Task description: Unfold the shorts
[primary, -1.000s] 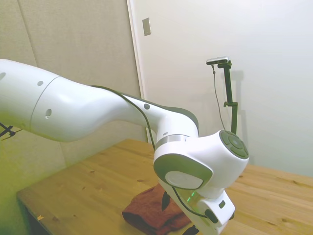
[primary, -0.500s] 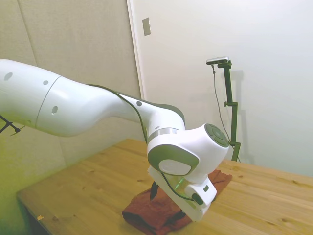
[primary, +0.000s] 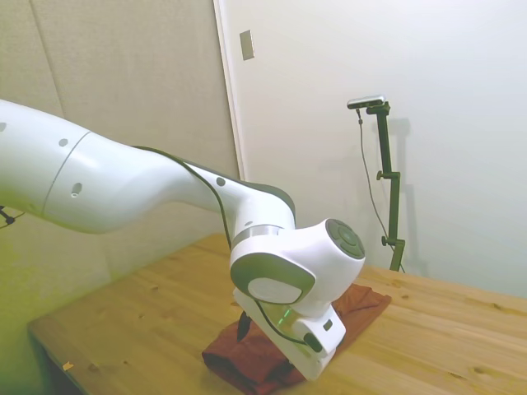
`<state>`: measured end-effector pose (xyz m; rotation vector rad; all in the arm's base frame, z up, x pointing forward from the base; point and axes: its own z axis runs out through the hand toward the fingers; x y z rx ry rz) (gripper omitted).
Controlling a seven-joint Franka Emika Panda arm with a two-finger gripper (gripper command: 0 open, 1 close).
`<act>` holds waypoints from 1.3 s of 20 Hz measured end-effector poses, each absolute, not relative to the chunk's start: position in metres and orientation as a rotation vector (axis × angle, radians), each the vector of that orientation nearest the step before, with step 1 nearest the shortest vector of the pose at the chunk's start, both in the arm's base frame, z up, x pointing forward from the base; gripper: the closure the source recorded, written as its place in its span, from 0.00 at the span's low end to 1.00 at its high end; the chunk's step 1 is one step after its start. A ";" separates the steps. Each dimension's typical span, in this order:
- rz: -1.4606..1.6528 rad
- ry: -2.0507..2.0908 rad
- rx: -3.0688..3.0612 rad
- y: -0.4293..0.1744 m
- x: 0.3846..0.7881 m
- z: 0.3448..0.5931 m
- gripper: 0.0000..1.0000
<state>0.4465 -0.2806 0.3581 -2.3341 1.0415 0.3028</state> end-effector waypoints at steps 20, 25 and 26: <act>0.273 1.018 -2.345 -0.284 0.435 0.350 1.00; 0.268 1.027 -2.340 -0.288 0.430 0.350 1.00; 0.266 1.029 -2.338 -0.289 0.429 0.351 1.00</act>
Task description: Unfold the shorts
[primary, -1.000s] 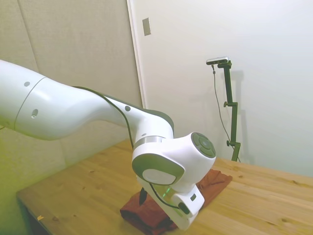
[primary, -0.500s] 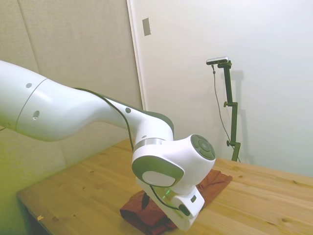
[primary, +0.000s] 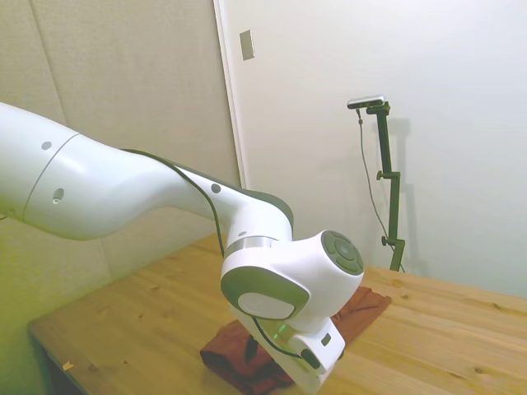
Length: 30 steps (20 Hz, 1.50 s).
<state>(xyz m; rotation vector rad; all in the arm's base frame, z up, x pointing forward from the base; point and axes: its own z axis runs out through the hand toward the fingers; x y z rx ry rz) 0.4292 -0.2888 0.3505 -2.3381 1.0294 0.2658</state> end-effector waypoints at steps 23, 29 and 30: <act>0.160 0.822 -2.396 -0.168 0.489 0.458 1.00; 0.198 0.726 -2.424 -0.088 0.524 0.458 0.00; 0.210 0.709 -2.432 -0.077 0.528 0.454 0.00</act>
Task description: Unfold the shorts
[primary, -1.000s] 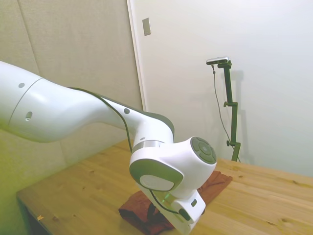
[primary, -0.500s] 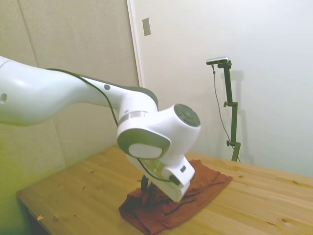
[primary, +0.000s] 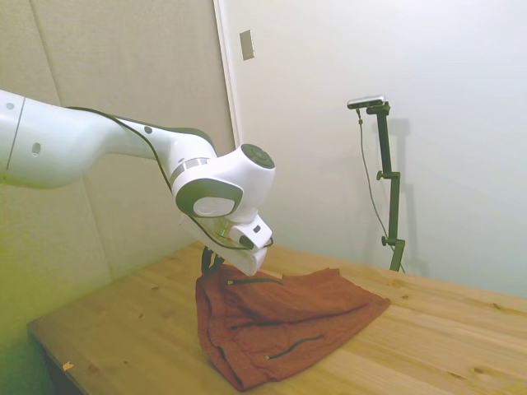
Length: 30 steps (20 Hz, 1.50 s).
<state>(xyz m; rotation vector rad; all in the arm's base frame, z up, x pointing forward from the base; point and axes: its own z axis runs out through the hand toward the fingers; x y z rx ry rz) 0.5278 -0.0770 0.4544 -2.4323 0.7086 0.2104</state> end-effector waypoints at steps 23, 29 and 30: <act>0.012 1.060 -2.584 -0.107 0.622 0.478 0.00; -0.142 1.424 -2.614 -0.195 0.646 0.460 0.00; -0.158 1.480 -2.626 -0.199 0.652 0.455 0.00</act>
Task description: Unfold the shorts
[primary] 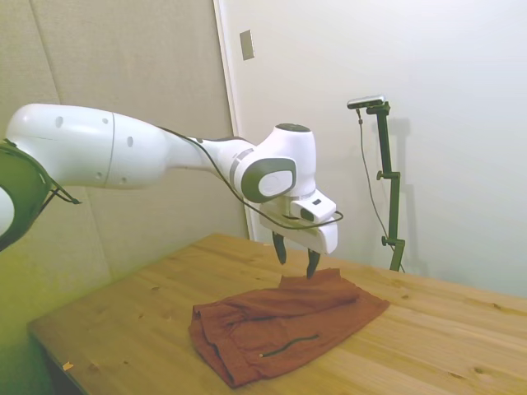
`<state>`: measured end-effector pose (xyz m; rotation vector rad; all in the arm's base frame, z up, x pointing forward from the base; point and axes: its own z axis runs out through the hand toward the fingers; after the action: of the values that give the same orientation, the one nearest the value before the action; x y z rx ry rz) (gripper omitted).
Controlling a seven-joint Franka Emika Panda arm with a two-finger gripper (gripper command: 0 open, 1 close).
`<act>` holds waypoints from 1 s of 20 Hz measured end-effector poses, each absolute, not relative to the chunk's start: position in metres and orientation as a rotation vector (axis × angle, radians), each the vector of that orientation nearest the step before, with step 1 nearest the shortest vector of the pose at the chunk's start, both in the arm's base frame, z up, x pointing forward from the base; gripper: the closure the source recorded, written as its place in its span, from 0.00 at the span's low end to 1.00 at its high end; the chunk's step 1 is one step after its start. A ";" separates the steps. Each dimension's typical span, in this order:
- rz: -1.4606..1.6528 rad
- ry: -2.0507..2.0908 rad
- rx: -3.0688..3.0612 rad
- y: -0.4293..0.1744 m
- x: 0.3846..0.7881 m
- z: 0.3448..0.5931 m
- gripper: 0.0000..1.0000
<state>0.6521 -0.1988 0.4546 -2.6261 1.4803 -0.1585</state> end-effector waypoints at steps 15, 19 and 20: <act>-0.365 1.808 -2.973 -0.181 0.761 0.407 0.00; -0.404 1.826 -2.931 -0.179 0.771 0.406 0.00; -0.400 1.833 -2.931 -0.178 0.772 0.402 0.00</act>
<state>0.7724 -0.1779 0.4016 -2.9310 1.8330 -0.4005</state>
